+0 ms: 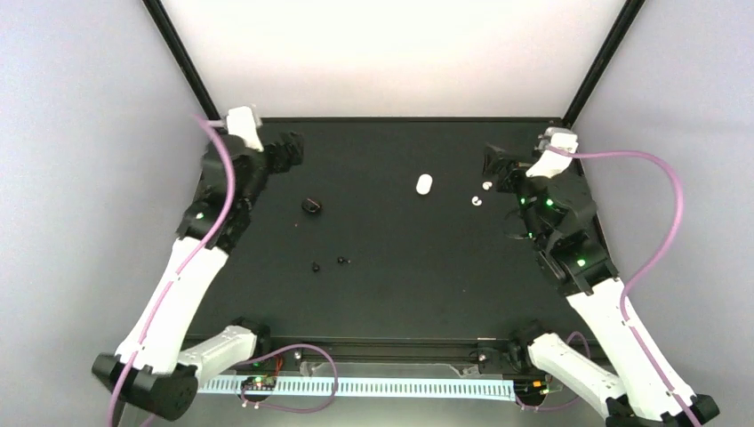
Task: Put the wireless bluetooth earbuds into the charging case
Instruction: Move the charging case to the center of the board, then pick up the charging case at the center of the board.
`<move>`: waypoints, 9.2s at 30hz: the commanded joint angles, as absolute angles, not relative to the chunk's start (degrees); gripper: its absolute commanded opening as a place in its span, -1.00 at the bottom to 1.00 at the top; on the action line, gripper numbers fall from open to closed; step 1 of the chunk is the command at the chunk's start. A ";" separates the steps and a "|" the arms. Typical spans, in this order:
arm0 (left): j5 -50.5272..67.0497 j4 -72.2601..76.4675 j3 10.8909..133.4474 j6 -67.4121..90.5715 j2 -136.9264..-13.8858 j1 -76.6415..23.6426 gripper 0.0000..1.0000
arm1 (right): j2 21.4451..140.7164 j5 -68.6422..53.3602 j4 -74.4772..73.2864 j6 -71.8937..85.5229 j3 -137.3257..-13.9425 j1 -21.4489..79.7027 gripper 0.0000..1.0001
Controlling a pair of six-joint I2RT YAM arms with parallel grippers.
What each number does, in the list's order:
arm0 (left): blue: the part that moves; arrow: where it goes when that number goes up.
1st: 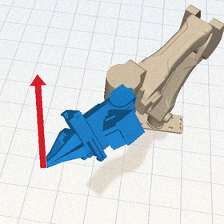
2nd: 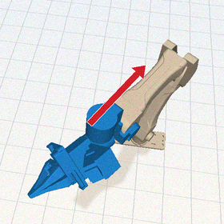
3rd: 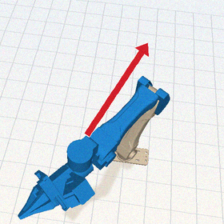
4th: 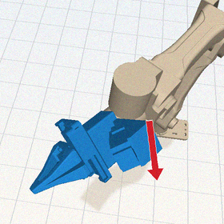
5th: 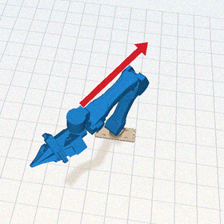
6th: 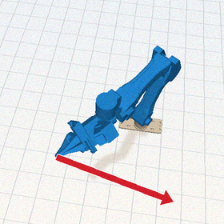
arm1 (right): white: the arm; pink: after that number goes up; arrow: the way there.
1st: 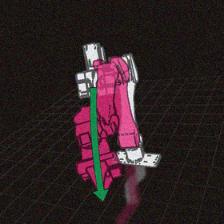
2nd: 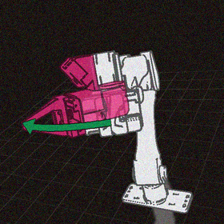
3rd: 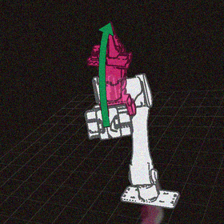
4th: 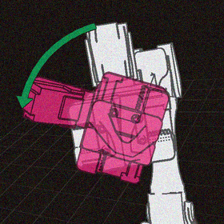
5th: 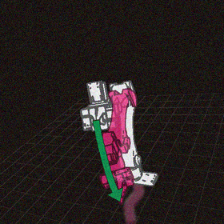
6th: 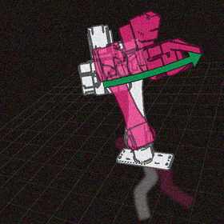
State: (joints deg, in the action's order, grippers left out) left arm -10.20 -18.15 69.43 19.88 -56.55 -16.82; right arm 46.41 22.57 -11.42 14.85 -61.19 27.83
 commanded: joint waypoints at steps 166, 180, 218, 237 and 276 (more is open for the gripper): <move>5.97 -16.48 47.48 25.53 -54.32 -23.03 0.97 | 96.30 9.02 -28.04 25.37 -49.84 45.08 0.11; 5.20 -16.52 47.36 25.40 -54.32 -23.03 0.98 | 94.18 9.72 -26.46 23.68 -49.10 45.04 -0.45; 42.88 -7.24 56.21 29.83 -82.24 -36.81 0.54 | 55.63 6.72 -14.05 13.10 -39.12 54.38 -0.48; 45.60 -4.10 57.05 31.86 -85.51 -39.78 -0.14 | 55.43 6.01 -13.07 12.96 -38.67 54.40 -0.47; 45.88 44.72 32.01 20.23 -42.69 -39.96 -0.97 | 46.07 -18.32 -17.67 16.23 -58.89 55.09 0.69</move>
State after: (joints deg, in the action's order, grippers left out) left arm 45.63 32.34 32.25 22.87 -45.28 -39.44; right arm 44.60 -13.10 -16.53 19.33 -56.40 53.89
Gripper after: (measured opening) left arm 0.211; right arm 0.848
